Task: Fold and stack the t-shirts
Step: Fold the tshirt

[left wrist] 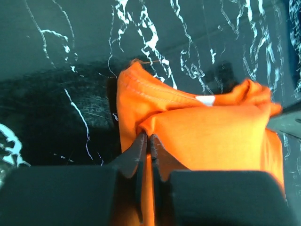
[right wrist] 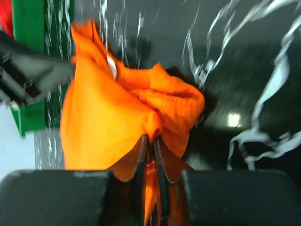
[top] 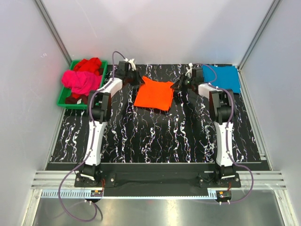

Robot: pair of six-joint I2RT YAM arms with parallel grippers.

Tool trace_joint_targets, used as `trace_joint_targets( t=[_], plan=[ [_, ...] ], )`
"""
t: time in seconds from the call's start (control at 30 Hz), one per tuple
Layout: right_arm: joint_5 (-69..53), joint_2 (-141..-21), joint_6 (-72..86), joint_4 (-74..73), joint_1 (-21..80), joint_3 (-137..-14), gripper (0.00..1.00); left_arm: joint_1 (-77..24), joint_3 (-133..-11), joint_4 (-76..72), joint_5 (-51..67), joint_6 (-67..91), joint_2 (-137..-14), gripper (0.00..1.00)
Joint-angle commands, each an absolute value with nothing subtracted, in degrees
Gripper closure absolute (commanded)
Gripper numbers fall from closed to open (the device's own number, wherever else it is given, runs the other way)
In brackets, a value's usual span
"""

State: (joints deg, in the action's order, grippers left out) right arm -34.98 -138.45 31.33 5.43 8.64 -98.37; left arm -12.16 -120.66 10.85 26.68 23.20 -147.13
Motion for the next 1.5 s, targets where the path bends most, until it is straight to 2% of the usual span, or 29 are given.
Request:
trace_joint_targets(
  t=[0.0,0.03,0.07,0.1,0.13,0.2,0.27,0.37,0.5,0.67,0.77,0.83,0.9,0.97,1.0,1.03,1.1,1.13,1.23,1.33,1.4,1.43,1.47],
  plan=[
    [-31.5,-138.1,31.9,4.6,7.2,-103.6,0.74,-11.3,-125.0,7.9,26.5,25.0,-144.4,0.78],
    [-31.6,-137.8,31.9,4.2,7.0,-103.8,0.67,-11.0,-125.8,9.1,26.2,24.4,-144.4,0.69],
    [-31.7,-137.4,31.9,3.9,6.9,-103.9,0.58,-10.9,-126.6,10.0,25.8,23.8,-144.1,0.64],
    [-31.6,-136.2,31.8,3.5,6.6,-103.8,0.42,-10.8,-126.3,10.6,25.2,22.7,-142.7,0.57],
    [-31.3,-135.4,31.4,2.7,6.5,-103.5,0.34,-10.4,-125.3,10.7,24.9,22.6,-141.8,0.53],
    [-30.8,-132.8,30.9,2.3,6.5,-101.9,0.24,-9.9,-121.5,10.1,25.2,22.8,-138.2,0.48],
    [-31.3,-131.5,30.1,0.4,6.5,-100.6,0.12,-9.8,-118.9,10.3,24.9,22.6,-135.5,0.47],
    [-33.1,-129.4,29.1,-2.6,6.6,-97.9,0.05,-10.2,-113.3,13.4,24.4,20.2,-131.3,0.48],
    [-39.0,-129.0,28.4,-3.4,7.4,-96.7,0.05,-10.3,-104.7,14.9,25.0,18.5,-127.2,0.48],
    [-40.0,-130.1,27.2,-5.5,8.9,-94.3,0.07,-10.5,-95.3,16.3,27.3,17.4,-125.7,0.48],
    [-40.9,-131.0,27.4,-4.5,9.6,-92.4,0.11,-10.8,-91.7,16.0,28.3,16.9,-125.6,0.49],
    [-41.3,-131.8,26.5,-5.4,10.1,-92.0,0.18,-11.0,-90.5,16.5,28.7,16.3,-125.8,0.51],
    [-41.4,-131.5,26.3,-6.6,10.4,-90.9,0.26,-11.1,-88.3,16.9,29.5,16.1,-125.3,0.67],
    [-41.9,-129.9,26.5,-5.8,10.4,-86.8,0.50,-11.1,-86.8,17.0,30.7,16.4,-124.5,0.85],
    [-41.9,-127.6,26.0,-5.9,10.4,-85.3,0.57,-11.1,-84.9,17.9,30.6,17.0,-123.1,1.00],
    [-41.9,-126.4,25.6,-6.1,10.4,-82.0,0.67,-11.1,-83.9,18.6,29.9,17.2,-122.2,1.00],
    [-41.7,-122.6,23.3,-7.7,10.4,-78.9,0.76,-11.1,-79.3,19.2,29.6,18.2,-117.9,1.00],
    [-41.6,-121.4,22.5,-8.2,10.4,-75.9,0.88,-11.1,-76.9,18.7,29.4,18.6,-116.3,1.00],
    [-41.1,-116.6,20.2,-10.1,10.4,-70.9,0.99,-11.2,-70.6,17.7,30.1,19.6,-110.6,1.00],
    [-40.8,-112.6,18.9,-11.3,10.5,-67.4,0.97,-11.3,-67.2,17.3,33.0,19.8,-108.1,1.00],
    [-42.5,-111.3,18.6,-12.6,10.4,-66.6,0.76,-11.7,-64.8,17.7,34.2,19.8,-105.8,1.00],
    [-43.3,-110.9,18.8,-12.9,10.5,-65.8,0.60,-11.8,-64.2,18.1,34.4,20.0,-105.1,0.96],
    [-43.9,-109.7,19.1,-13.3,10.5,-65.4,0.53,-11.8,-63.1,18.5,34.2,20.8,-103.5,0.78]
  ],
)
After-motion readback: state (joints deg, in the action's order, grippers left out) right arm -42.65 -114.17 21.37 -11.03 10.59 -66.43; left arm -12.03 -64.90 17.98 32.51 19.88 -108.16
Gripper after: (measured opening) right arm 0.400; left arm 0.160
